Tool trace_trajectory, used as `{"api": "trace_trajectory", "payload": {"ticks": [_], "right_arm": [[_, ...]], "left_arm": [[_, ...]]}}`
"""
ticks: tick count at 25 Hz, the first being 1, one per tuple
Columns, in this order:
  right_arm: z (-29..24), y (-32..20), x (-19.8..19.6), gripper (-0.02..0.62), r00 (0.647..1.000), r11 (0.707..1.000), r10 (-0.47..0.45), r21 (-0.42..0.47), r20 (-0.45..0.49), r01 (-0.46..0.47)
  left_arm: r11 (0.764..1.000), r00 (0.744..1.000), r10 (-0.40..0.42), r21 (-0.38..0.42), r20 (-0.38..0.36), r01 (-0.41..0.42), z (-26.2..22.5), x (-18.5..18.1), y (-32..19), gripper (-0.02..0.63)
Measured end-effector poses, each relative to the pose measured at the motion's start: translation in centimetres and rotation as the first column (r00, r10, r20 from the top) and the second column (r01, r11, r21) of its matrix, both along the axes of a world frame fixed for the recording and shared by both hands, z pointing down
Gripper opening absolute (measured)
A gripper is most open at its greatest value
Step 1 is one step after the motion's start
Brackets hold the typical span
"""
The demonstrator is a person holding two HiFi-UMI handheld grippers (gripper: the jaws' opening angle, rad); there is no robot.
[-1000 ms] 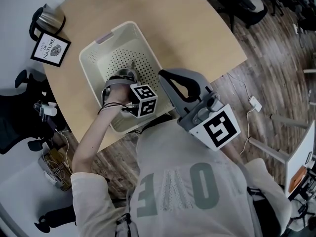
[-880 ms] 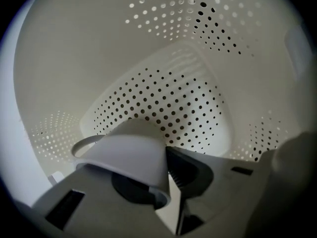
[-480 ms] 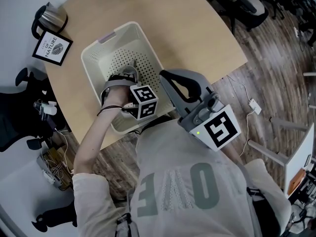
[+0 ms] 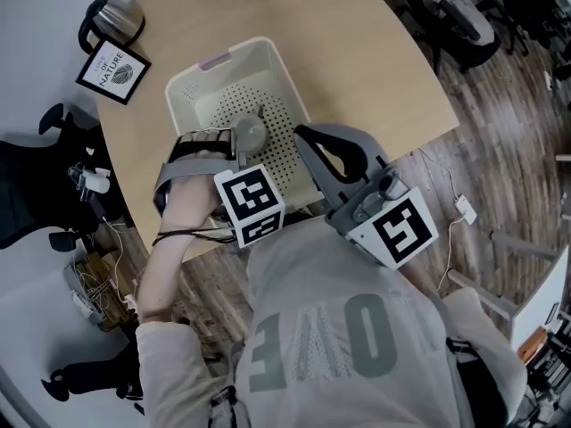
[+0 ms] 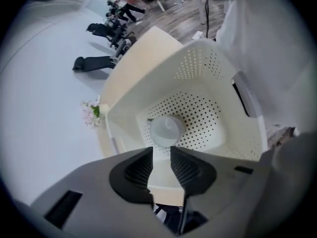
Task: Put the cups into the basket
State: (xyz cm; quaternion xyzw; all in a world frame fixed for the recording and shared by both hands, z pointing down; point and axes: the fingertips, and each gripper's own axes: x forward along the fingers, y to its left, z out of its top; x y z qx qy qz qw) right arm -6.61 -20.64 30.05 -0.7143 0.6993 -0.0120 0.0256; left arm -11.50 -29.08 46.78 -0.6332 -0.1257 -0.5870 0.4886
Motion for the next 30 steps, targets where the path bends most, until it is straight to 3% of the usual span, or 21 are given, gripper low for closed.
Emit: {"api": "trace_trajectory", "payload": {"ticks": [3,5,7,8,9,10,11,12,13,14,15,16,17,18,19,20,26,30], "right_arm": [[-0.2,-0.5,-0.4,-0.002,1.0,1.0,-0.021,0.007,-0.007,0.021],[-0.4,-0.8,-0.6,-0.002,0.999,0.999,-0.034,0.009,-0.013,0.035],[-0.8,-0.9,-0.7,-0.002,0.999,0.999,-0.046,0.017,-0.02,0.047],[-1.2,-1.0,-0.9,-0.002,0.998,0.998,-0.053,0.025,-0.023,0.053],[-1.7,-0.9,-1.0,-0.002,0.998,0.998,-0.06,0.035,-0.027,0.061],[-2.3,-0.9,-1.1,-0.002,0.997,0.997,-0.066,0.047,-0.031,0.068],[-2.7,-0.9,-1.2,-0.002,0.997,0.996,-0.07,0.055,-0.037,0.072],[-3.1,-1.0,-1.2,-0.002,0.997,0.996,-0.067,0.059,-0.046,0.07],[-3.2,-1.1,-1.1,-0.002,0.997,0.997,-0.055,0.057,-0.056,0.059],[-3.3,-1.4,-0.8,-0.002,0.997,0.998,-0.038,0.052,-0.068,0.041],[-3.2,-1.6,-0.6,-0.002,0.997,0.999,-0.018,0.049,-0.081,0.022],[-3.0,-1.8,-0.3,-0.002,0.995,0.999,0.001,0.048,-0.095,0.003],[-2.7,-1.9,-0.1,-0.002,0.994,0.999,0.02,0.047,-0.107,-0.015],[-2.3,-1.9,0.1,-0.002,0.993,0.999,0.038,0.039,-0.111,-0.034],[-1.8,-2.0,0.3,-0.002,0.993,0.999,0.051,0.02,-0.111,-0.049],[-1.3,-2.0,0.2,-0.002,0.992,0.998,0.058,-0.005,-0.11,-0.059],[0.4,-2.4,-1.2,-0.002,0.996,0.997,0.038,-0.061,-0.085,-0.044],[0.8,-2.5,-1.5,-0.002,0.997,0.997,0.024,-0.073,-0.079,-0.03]], "left_arm": [[0.997,0.984,-0.063,-0.062,-0.166,0.054,-5.1,-0.3,0.1,0.111],[0.983,0.937,-0.125,-0.166,-0.326,0.073,-8.3,-0.2,0.6,0.063],[0.958,0.84,-0.198,-0.283,-0.506,0.056,-11.2,0.2,1.1,0.048],[0.942,0.769,-0.238,-0.333,-0.593,0.035,-12.6,0.4,1.1,0.048],[0.928,0.681,-0.279,-0.371,-0.677,0.011,-14.1,0.5,0.8,0.048],[0.919,0.566,-0.321,-0.393,-0.76,-0.006,-15.8,0.3,0.3,0.048],[0.914,0.406,-0.37,-0.406,-0.836,-0.004,-17.6,-0.3,-0.6,0.048],[0.901,0.193,-0.429,-0.433,-0.883,0.021,-19.2,-1.6,-1.8,0.048],[0.871,-0.042,-0.487,-0.489,-0.872,0.051,-20.1,-3.3,-3.1,0.008],[0.824,-0.232,-0.536,-0.563,-0.811,0.063,-20.0,-5.0,-4.0,0.008],[0.77,-0.35,-0.584,-0.637,-0.733,0.049,-19.3,-6.1,-4.3,0.008],[0.713,-0.412,-0.635,-0.701,-0.654,0.013,-18.2,-6.7,-4.2,0.008],[0.659,-0.438,-0.686,-0.751,-0.581,-0.035,-17.1,-6.7,-3.8,0.008],[0.613,-0.442,-0.729,-0.786,-0.523,-0.081,-16.2,-6.3,-3.3,0.008],[0.581,-0.433,-0.759,-0.806,-0.486,-0.113,-15.5,-5.7,-2.7,0.008],[0.566,-0.418,-0.775,-0.814,-0.473,-0.129,-15.1,-5.1,-2.1,0.008],[0.561,-0.343,-0.802,-0.815,-0.49,-0.146,-14.7,-3.4,-0.8,0.008],[0.593,-0.327,-0.782,-0.796,-0.531,-0.125,-14.9,-3.3,-0.5,0.008]]}}
